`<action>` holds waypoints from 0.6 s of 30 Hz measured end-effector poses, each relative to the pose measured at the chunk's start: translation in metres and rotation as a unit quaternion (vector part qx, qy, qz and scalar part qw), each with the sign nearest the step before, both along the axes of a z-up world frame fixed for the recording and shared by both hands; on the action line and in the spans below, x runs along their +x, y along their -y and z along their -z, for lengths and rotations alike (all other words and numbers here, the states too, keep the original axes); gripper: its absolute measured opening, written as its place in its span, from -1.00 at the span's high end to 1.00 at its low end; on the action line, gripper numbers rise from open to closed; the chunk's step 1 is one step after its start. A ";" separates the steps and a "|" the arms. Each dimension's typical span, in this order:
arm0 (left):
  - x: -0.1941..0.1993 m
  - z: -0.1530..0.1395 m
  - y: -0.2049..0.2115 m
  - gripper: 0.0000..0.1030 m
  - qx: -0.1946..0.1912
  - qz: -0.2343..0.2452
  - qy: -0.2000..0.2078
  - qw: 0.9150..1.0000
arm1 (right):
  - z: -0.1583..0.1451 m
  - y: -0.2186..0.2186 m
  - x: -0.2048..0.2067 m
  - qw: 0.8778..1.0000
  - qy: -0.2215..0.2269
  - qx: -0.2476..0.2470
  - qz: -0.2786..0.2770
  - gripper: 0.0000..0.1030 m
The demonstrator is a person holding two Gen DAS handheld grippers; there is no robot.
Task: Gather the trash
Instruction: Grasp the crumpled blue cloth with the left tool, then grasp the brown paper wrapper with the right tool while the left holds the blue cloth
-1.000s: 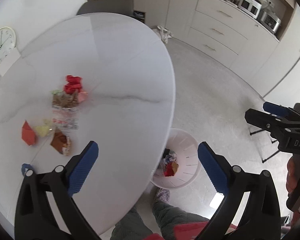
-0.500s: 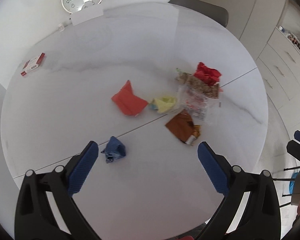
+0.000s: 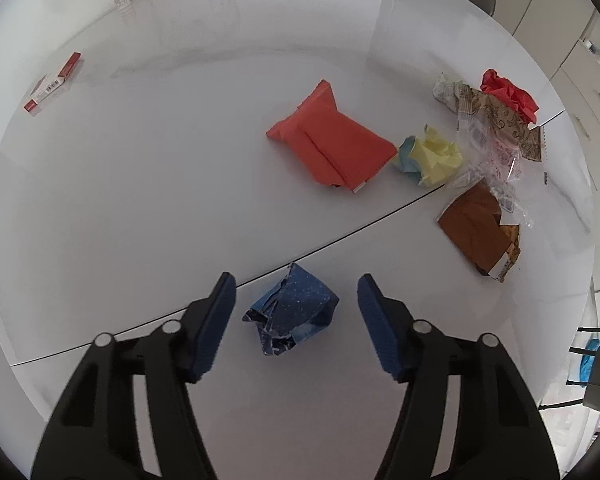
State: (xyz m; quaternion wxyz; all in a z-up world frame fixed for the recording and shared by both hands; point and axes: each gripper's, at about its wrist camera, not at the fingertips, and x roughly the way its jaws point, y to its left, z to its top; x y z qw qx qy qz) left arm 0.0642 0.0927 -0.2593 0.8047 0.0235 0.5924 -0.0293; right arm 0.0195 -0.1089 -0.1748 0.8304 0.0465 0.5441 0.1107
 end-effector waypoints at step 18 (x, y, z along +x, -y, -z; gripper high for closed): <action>0.002 -0.027 -0.026 0.41 -0.020 0.012 0.030 0.999 | 0.052 -0.062 0.044 0.995 -0.036 -0.007 -0.096 -0.32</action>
